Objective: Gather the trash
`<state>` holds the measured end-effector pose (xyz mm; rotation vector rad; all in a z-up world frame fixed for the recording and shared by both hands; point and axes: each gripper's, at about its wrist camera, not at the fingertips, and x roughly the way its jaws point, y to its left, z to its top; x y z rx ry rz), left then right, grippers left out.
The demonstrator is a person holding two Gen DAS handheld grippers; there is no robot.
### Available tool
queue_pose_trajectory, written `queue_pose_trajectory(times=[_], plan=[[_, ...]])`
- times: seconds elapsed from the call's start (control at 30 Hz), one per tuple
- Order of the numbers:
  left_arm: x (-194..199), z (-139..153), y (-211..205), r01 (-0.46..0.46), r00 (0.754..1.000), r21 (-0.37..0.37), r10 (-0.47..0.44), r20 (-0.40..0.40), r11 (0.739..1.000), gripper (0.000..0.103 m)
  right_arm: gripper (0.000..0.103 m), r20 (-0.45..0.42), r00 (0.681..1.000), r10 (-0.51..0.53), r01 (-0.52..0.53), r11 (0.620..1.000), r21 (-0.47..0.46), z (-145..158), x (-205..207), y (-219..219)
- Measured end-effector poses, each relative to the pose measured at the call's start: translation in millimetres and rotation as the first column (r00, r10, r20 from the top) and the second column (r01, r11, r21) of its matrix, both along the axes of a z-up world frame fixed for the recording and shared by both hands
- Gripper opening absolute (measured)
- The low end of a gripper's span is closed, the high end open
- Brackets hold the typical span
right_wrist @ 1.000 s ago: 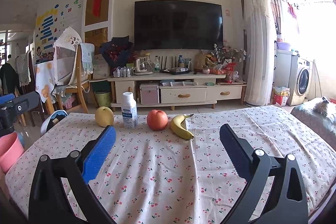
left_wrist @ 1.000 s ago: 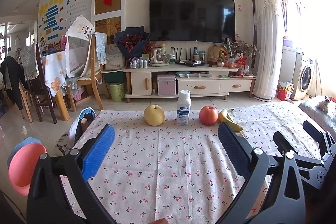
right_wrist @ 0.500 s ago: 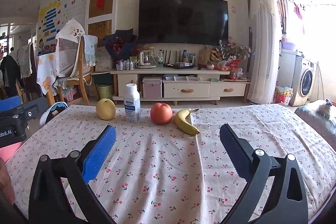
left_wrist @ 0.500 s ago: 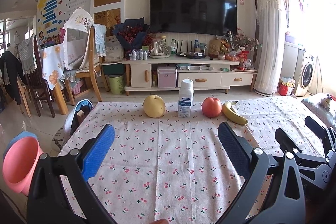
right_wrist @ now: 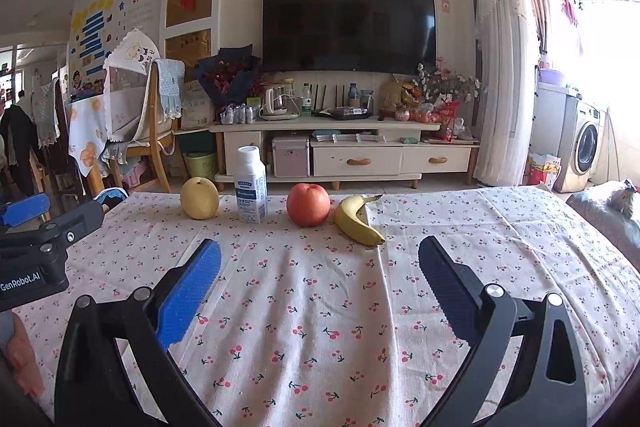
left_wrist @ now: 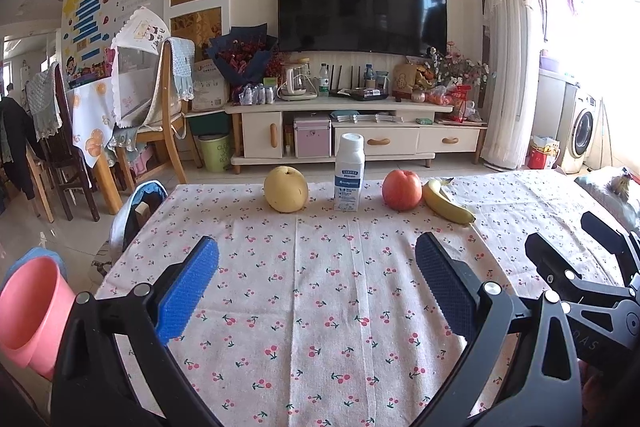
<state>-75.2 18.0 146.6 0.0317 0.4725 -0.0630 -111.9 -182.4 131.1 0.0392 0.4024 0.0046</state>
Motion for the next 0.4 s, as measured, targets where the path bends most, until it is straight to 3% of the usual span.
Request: queue_pose_trajectory(times=[0.17, 0.3, 0.4], plan=[[36, -57, -8, -0.015, 0.982, 0.026, 0.020, -0.190, 1.000, 0.099, 0.098, -0.159, 0.987, 0.018, -0.005, 0.996, 0.085, -28, 33, -8], [58, -95, -9, -0.050, 0.952, 0.043, 0.061, -0.301, 0.998, 0.099, 0.098, -0.334, 0.943, 0.016, 0.033, 0.990, 0.140, -61, 66, -15], [74, -114, -10, -0.065, 0.924, 0.052, 0.080, -0.374, 0.997, 0.099, 0.098, -0.430, 0.903, -0.006, 0.063, 0.991, 0.118, -84, 85, -16]])
